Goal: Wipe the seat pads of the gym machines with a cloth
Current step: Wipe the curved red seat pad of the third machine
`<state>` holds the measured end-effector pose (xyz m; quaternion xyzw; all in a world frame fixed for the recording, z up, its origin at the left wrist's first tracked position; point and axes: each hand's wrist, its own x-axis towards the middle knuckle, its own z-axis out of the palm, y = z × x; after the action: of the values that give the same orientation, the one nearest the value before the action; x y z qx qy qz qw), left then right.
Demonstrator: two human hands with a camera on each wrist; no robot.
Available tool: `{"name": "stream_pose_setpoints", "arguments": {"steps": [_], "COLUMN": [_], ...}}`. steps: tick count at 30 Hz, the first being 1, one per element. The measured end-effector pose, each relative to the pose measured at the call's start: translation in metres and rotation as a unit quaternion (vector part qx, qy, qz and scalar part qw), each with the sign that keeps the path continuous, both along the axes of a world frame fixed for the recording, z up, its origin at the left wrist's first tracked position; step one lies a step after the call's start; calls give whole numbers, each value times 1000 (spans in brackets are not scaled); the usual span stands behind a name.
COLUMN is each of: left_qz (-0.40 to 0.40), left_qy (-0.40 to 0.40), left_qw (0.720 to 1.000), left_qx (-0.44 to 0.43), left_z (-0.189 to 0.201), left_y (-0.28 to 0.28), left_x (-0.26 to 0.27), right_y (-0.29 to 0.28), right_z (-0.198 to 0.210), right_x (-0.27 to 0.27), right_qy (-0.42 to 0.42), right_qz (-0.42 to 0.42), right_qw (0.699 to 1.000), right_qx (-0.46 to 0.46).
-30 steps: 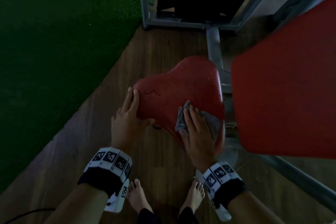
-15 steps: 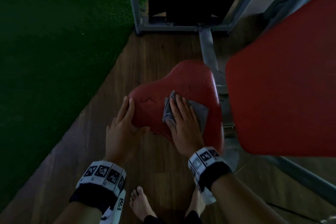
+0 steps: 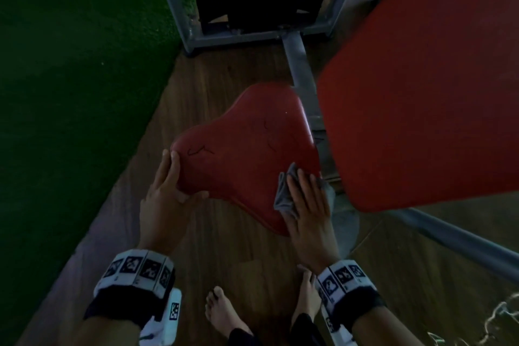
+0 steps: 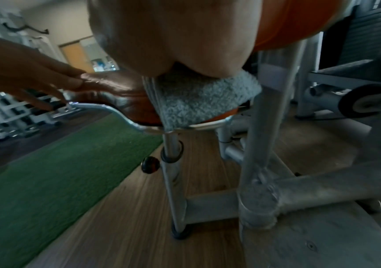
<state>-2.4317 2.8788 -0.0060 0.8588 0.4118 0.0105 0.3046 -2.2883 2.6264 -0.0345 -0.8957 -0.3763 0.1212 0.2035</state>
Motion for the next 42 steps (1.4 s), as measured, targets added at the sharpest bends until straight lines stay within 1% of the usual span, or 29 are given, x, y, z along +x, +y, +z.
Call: {"name": "stream_pose_setpoints", "arguments": {"steps": [2,4,6,7,8,12,14,17,20,21,24,26,29,33,36,37,40,42], "left_qz": [4,7,4,4,5,6,8,16,17,19,20,19,18,13,14,15,23,24], "left_qy": [-4,-8,-11,-13,-16,-30,-29,-40,-47,-43,-49,-52,-56,-62,-56,-55,-42,-35], "left_qw": [1000,1000,1000,1000,1000,999,999,999,999,999,998,998,998,998,998,998,999,999], "left_qx": [3,8,10,11,12,13,12,5,0,2,14,15,3,-2,-12,-16,-21,-16], "left_z": [-1,-1,0,0,0,-1,-4,-7,-6,-3,-1,-1,-3,1,4,5,4,4], "left_y": [1,0,0,0,0,-2,-1,1,-1,-2,-5,-5,-4,-3,-4,-5,-5,-5], "left_x": [0,0,1,1,2,2,2,0,0,0,1,0,0,-1,-1,-1,-1,0], "right_y": [5,15,23,25,25,13,8,16,24,23,15,12,26,67,90,91,77,72], "right_z": [-1,-3,-7,-9,-11,-6,-6,-5,-6,-5,0,0,-3,-9,-8,-7,-5,-6], "right_x": [7,21,39,44,45,19,11,25,42,41,29,25,39,84,108,108,98,97], "right_qy": [22,56,127,160,174,128,125,131,163,168,151,147,150,154,172,173,129,120], "right_qz": [-50,-116,-201,-231,-246,-241,-238,-245,-244,-244,-224,-224,-251,-252,-268,-269,-252,-253], "right_qw": [998,991,967,954,947,953,954,954,952,950,956,958,953,954,947,947,958,960], "right_qx": [16,48,91,105,112,129,132,110,92,94,113,105,75,59,48,44,33,26]}}
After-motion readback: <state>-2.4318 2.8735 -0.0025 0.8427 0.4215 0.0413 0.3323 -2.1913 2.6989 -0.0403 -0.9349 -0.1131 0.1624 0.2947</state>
